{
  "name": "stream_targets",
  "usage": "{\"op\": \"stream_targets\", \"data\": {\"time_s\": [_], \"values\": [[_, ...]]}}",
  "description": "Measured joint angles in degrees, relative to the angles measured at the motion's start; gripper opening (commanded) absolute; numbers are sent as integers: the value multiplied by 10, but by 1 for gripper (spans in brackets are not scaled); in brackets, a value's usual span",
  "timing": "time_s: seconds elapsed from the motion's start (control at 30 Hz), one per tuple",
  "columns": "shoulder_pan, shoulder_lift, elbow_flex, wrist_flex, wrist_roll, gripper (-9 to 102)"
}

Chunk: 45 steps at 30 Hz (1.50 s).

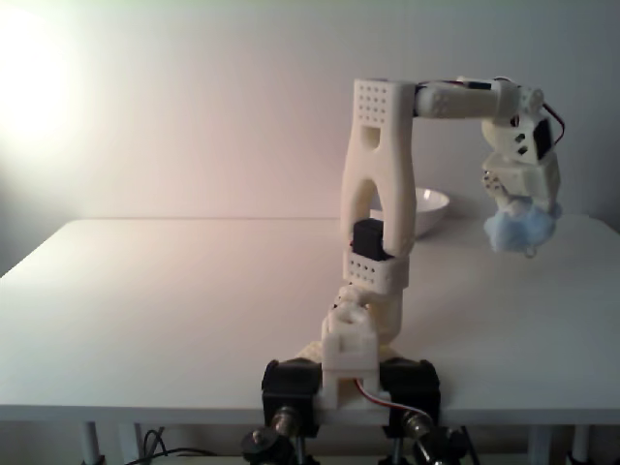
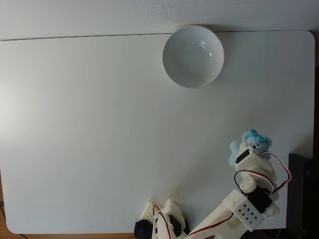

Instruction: Grasp a skyblue doll and put it into the bowl.

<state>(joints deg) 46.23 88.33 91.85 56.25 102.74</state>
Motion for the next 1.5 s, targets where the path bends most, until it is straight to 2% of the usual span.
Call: {"op": "stream_targets", "data": {"time_s": [0.73, 1.5], "values": [[-178, 0, -243, -11, 2, 0], [-272, -168, -245, -280, 2, 0]]}}
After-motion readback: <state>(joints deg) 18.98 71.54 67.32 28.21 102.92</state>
